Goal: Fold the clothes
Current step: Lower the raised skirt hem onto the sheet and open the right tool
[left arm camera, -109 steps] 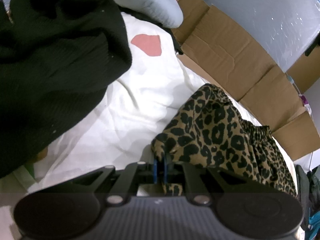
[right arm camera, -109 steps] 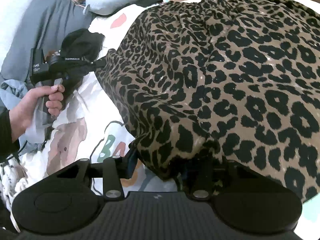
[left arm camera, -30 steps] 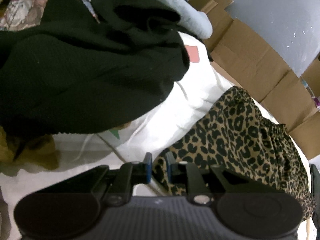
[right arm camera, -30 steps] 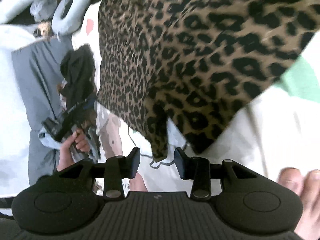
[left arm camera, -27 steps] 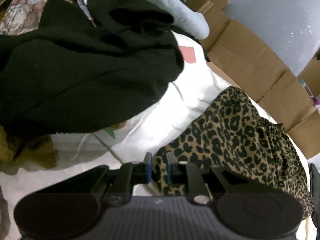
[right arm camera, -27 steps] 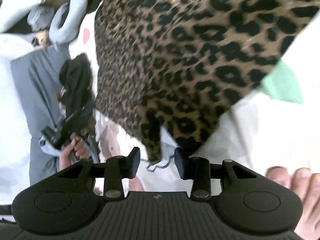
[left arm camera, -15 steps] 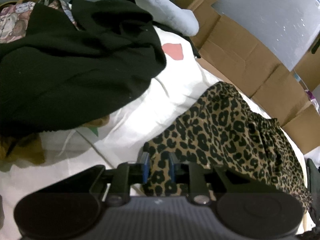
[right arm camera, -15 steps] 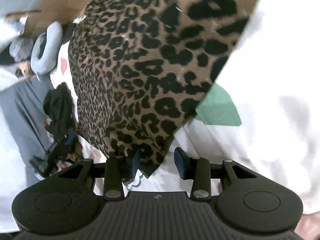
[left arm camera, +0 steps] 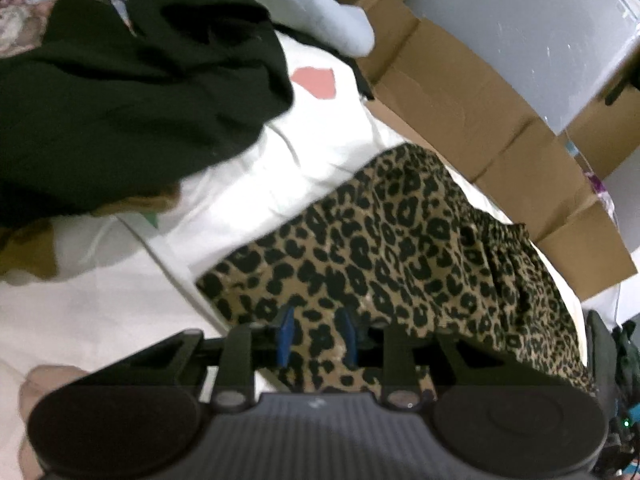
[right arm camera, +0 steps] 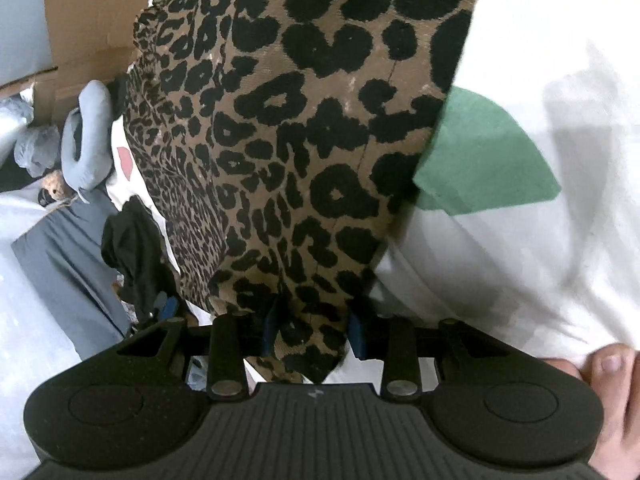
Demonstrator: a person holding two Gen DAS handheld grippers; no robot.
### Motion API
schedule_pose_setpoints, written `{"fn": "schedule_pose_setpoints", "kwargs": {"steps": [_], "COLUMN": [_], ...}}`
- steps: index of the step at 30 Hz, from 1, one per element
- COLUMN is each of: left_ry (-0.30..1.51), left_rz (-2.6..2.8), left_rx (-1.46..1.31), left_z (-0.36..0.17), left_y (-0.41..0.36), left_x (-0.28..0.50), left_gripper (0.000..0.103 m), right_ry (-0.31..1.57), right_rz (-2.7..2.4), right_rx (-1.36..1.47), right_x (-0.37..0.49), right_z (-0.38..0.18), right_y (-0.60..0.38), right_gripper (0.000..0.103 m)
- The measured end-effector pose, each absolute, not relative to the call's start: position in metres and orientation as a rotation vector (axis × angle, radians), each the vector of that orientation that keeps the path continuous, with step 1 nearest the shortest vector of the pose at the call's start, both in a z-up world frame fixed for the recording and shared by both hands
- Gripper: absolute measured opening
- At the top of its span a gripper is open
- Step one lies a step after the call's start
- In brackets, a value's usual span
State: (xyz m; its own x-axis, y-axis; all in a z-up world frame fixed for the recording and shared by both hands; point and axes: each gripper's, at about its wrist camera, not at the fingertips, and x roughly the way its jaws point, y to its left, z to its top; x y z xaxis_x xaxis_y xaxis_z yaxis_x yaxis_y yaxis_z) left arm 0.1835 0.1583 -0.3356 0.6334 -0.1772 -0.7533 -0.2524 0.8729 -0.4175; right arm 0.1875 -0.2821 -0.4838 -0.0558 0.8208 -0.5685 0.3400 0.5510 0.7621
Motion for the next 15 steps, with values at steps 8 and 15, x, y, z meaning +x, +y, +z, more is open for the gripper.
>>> {"fn": "schedule_pose_setpoints", "kwargs": {"steps": [8, 15], "left_ry": [0.878, 0.855], "left_rz": [0.035, 0.009], "left_rx": [-0.519, -0.470], "left_z": [-0.328, -0.325], "left_y": [0.150, 0.141], "left_x": [0.193, 0.218], "left_gripper": [0.027, 0.027], "right_ry": [1.644, 1.664], "right_rz": [0.492, 0.528], "right_rx": [1.011, 0.963], "right_x": [0.184, 0.183], "right_z": [-0.489, -0.470], "right_y": [-0.278, -0.284], "right_gripper": [0.002, 0.000]}}
